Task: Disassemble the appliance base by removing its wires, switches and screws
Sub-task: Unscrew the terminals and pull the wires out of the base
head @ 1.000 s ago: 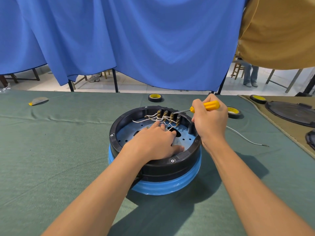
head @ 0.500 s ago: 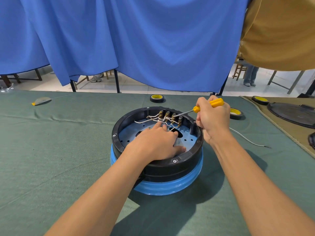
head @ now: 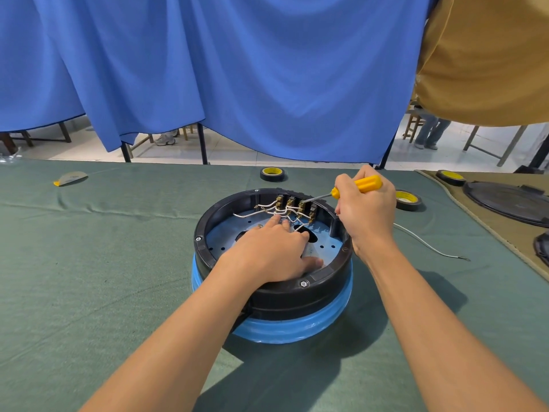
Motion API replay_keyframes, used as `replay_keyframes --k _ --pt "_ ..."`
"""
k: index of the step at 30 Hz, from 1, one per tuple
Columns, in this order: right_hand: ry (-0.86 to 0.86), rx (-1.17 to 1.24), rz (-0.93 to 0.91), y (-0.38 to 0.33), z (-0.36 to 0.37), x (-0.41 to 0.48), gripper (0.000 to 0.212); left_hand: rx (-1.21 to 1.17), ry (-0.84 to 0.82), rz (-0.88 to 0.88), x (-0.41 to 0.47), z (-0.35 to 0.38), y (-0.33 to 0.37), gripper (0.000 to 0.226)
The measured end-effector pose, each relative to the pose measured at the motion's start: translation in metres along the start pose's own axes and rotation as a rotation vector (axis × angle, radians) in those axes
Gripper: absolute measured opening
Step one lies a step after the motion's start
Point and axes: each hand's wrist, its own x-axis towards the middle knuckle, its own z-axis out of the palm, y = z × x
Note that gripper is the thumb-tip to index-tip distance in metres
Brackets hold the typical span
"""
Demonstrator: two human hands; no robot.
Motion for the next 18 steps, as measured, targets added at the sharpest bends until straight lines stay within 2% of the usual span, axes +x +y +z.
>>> replay_keyframes --k 2,6,10,13,18 --pt "-0.031 0.001 0.027 -0.001 0.0 0.001 0.027 0.0 0.002 0.0 0.0 0.0 -0.001 0.071" --pt "-0.104 0.271 0.355 -0.004 -0.003 0.017 0.034 0.0 0.006 0.007 0.0 0.001 -0.001 0.07" --pt "-0.152 0.293 0.52 -0.012 -0.001 0.036 0.034 0.0 0.003 0.008 0.0 0.0 -0.001 0.07" --pt "-0.17 0.27 0.529 -0.017 0.001 0.041 0.033 -0.007 0.002 0.009 0.0 0.0 -0.001 0.07" --pt "-0.074 0.29 0.347 -0.006 0.002 0.019 0.033 -0.011 0.002 0.005 0.0 0.0 -0.001 0.07"
